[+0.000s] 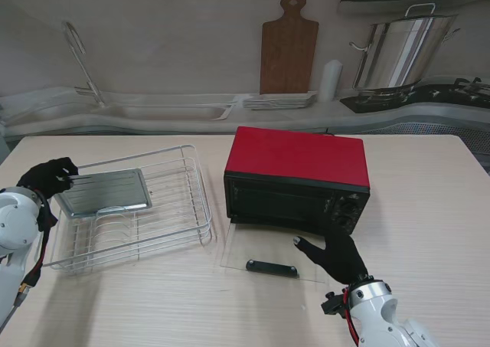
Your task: Slide the trays into the oven
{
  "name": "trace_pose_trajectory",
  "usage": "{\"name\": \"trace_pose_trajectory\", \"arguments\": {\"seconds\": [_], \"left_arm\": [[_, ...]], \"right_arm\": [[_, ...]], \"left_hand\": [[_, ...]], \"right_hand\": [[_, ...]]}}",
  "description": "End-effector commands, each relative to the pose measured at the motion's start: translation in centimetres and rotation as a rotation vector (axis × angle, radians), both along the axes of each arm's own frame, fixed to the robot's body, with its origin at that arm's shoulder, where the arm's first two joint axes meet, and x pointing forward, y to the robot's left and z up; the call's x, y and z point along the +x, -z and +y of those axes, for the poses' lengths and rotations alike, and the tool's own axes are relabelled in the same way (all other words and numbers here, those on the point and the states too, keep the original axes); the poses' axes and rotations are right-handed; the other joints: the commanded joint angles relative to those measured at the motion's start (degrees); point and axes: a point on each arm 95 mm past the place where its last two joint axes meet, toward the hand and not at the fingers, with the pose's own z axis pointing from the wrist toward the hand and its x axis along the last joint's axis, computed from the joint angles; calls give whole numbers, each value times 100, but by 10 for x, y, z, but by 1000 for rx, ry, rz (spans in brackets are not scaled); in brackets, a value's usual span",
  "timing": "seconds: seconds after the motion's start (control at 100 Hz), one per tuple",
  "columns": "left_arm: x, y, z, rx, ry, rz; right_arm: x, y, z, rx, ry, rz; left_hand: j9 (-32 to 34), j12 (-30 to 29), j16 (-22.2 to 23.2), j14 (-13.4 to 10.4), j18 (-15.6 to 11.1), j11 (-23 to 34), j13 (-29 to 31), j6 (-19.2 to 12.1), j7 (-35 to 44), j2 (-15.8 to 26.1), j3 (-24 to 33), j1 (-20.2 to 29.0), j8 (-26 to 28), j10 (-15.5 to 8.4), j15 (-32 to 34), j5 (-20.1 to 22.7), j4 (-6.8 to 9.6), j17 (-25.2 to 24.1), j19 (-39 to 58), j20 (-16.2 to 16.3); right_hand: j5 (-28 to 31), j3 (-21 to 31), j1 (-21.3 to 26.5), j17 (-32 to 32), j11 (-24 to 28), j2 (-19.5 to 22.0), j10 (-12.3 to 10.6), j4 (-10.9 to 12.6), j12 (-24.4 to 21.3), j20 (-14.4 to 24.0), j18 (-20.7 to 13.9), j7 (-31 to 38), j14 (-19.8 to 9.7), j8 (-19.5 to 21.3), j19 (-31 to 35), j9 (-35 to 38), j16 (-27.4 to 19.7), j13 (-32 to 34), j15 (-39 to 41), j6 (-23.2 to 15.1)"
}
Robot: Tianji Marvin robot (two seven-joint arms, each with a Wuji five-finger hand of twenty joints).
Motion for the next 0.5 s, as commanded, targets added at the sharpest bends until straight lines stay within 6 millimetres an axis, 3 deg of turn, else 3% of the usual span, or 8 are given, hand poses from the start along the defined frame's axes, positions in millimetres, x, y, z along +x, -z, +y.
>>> {"name": "trace_pose_trajectory", "arguments": {"seconds": [0.0, 0.2, 0.49], "left_arm": [[-2, -3, -4, -7, 11, 10], [-7, -11, -9, -27, 20, 10], [-22, -37, -18, -48, 55, -28]], "right_arm": [[-2, 3, 3, 10, -10, 12], [-2, 3, 2, 20, -7, 9], [-1, 4, 3, 35, -8, 6]], "left_hand": [[246, 242, 346, 157, 229, 932, 176, -288, 617, 285, 780, 423, 440, -39, 447, 509, 122, -22, 381, 216], [384, 951, 962, 348, 345, 1799, 283, -487, 1040, 323, 1366, 218, 1516, 33, 1008, 900, 350, -44, 609, 399], [554, 1105, 1046, 406, 451, 1925, 430, -441, 1039, 144, 1779, 46, 1740, 76, 1158, 995, 469, 20, 713, 454]], "right_hand": [[-63, 89, -216, 18, -19, 21, -201, 370, -38, -15, -45, 45, -209, -90, 52, -62, -60, -121, -48, -57], [-57, 87, -223, 24, -24, 26, -195, 372, -39, -6, -43, 45, -205, -97, 62, -49, -59, -112, -47, -54], [-37, 86, -218, 34, -30, 27, -185, 376, -40, 3, -38, 48, -199, -104, 74, -31, -56, -103, -43, -44]]}}
